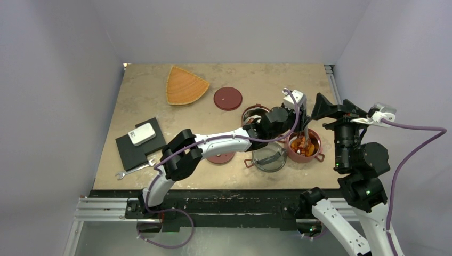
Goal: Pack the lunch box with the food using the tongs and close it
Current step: Place the fake food in the packing box, then place the clamp at the center of the board, then pick up the box lid from the center of the board, then close the box lid on the packing box.
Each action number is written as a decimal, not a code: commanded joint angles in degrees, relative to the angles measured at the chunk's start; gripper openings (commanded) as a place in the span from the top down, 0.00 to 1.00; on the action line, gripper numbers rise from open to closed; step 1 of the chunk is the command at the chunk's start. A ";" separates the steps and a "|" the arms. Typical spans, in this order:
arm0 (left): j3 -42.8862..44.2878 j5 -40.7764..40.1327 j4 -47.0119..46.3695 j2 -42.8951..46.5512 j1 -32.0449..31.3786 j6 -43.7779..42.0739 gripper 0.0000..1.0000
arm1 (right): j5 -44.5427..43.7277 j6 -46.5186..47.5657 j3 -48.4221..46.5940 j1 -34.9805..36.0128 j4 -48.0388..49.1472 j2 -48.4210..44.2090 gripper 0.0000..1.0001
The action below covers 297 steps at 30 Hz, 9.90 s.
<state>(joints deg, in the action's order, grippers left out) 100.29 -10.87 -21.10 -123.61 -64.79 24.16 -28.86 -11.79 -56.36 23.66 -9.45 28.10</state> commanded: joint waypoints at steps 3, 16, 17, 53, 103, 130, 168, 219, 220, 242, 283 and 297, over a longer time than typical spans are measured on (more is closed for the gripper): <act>3.65 -0.01 -1.36 -0.14 -0.09 -1.72 0.62 | -0.41 0.81 -1.68 0.06 0.81 -0.94 0.05; 0.96 -0.46 -2.20 4.63 -0.07 -2.97 0.66 | -0.75 1.06 -2.15 0.07 0.83 -1.11 0.05; 0.39 -0.46 -2.00 5.90 -0.07 -3.34 0.67 | -0.76 1.13 -2.24 0.07 0.90 -1.11 0.05; -20.61 0.92 73.43 53.02 29.83 -3.23 0.69 | 1.80 -1.04 0.98 0.04 2.98 1.05 0.04; -37.01 8.03 52.22 25.76 53.46 -13.96 0.23 | 6.88 -2.26 3.50 0.07 1.27 3.95 0.04; -37.93 7.09 31.15 50.01 53.46 -12.76 0.04 | 24.00 -18.57 7.49 17.62 -3.39 24.36 0.31; -40.85 9.40 28.31 55.41 53.46 -10.03 0.05 | 3.92 -42.83 1.34 34.52 -3.12 67.06 0.47; -40.44 10.35 28.86 55.06 53.46 -9.66 0.05 | -0.59 -40.70 -1.50 32.63 -7.84 69.99 0.87; -40.44 10.30 28.84 55.09 53.46 -9.67 0.05 | -0.78 -40.68 -1.70 32.67 -8.11 69.72 0.88; -40.70 8.84 28.79 56.26 53.41 -10.81 0.05 | 2.50 -23.71 -4.64 32.78 -12.51 54.04 1.00; -40.82 12.31 28.34 55.32 53.46 -10.72 0.05 | 22.03 -2.36 -15.78 -5.40 -23.55 60.15 1.00; -40.79 12.96 28.27 55.38 53.44 -10.46 0.05 | 19.73 -4.24 -15.48 -5.99 -23.15 62.67 1.00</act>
<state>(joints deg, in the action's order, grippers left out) 59.22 1.19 9.43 -68.42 -11.64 13.91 -7.97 -15.40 -71.85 17.93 -34.61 90.06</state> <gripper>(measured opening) 0.951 0.024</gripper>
